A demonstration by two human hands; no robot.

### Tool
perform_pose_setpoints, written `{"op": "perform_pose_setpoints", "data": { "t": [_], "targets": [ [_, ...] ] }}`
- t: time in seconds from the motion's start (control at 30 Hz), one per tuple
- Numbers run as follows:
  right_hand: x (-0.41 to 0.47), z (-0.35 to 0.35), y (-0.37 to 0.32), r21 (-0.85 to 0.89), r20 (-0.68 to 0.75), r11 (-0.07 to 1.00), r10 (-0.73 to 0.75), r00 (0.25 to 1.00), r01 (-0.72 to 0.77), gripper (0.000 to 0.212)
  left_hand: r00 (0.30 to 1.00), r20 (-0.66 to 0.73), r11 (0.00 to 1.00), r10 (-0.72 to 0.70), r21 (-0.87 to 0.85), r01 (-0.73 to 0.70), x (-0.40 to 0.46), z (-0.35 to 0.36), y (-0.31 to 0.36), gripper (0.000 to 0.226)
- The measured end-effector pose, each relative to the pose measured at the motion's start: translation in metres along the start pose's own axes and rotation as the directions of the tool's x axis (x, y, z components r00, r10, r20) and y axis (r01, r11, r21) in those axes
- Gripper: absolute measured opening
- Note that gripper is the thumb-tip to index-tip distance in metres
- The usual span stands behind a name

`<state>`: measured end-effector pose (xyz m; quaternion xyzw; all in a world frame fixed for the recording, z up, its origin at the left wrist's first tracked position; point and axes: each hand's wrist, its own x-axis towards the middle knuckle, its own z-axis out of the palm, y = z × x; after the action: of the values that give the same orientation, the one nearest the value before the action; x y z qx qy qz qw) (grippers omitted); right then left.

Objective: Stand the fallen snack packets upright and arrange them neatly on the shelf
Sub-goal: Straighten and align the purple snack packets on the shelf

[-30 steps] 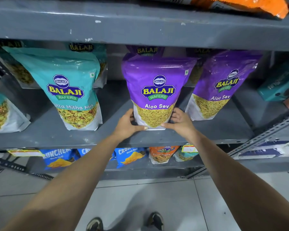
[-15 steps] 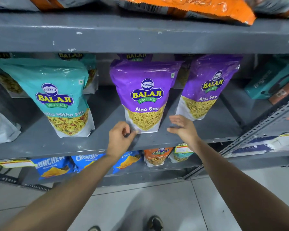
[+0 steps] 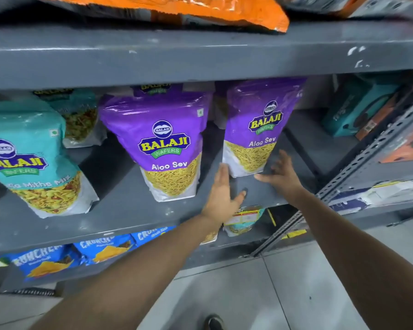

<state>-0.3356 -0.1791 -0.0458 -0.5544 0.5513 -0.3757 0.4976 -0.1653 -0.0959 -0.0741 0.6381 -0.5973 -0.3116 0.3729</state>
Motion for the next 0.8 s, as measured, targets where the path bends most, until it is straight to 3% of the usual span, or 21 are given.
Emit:
{"op": "perform_pose_setpoints", "data": {
  "t": [0.1, 0.2, 0.3, 0.47, 0.67, 0.8],
  "targets": [
    [0.017, 0.004, -0.010, -0.048, 0.062, 0.993, -0.107, 0.992, 0.110, 0.103, 0.952, -0.142, 0.939, -0.271, -0.257, 0.229, 0.037, 0.011, 0.007, 0.113],
    [0.026, 0.003, -0.011, -0.072, 0.095, 0.985, -0.152, 0.984, 0.159, 0.101, 0.900, -0.127, 0.850, -0.418, -0.405, 0.337, 0.059, 0.011, 0.012, 0.124],
    [0.027, -0.005, -0.002, -0.120, 0.103, 0.988, -0.081, 0.991, 0.094, 0.095, 0.914, -0.096, 0.858, -0.394, -0.394, 0.329, 0.064, 0.013, 0.007, 0.107],
    [0.020, -0.025, 0.011, -0.168, 0.090, 0.983, -0.062, 0.994, 0.076, 0.089, 0.944, -0.095, 0.932, -0.315, -0.217, 0.289, 0.052, 0.018, 0.013, 0.079],
    [0.003, -0.042, 0.019, -0.164, 0.083, 0.986, -0.015, 0.996, 0.028, 0.083, 0.963, -0.047, 0.950, -0.266, -0.184, 0.254, 0.037, 0.021, 0.022, 0.077],
    [0.005, -0.048, 0.022, -0.146, 0.134, 0.989, 0.032, 0.990, -0.013, 0.070, 0.959, 0.065, 0.922, -0.275, -0.265, 0.282, 0.038, 0.011, 0.021, 0.076]
  ]
}}
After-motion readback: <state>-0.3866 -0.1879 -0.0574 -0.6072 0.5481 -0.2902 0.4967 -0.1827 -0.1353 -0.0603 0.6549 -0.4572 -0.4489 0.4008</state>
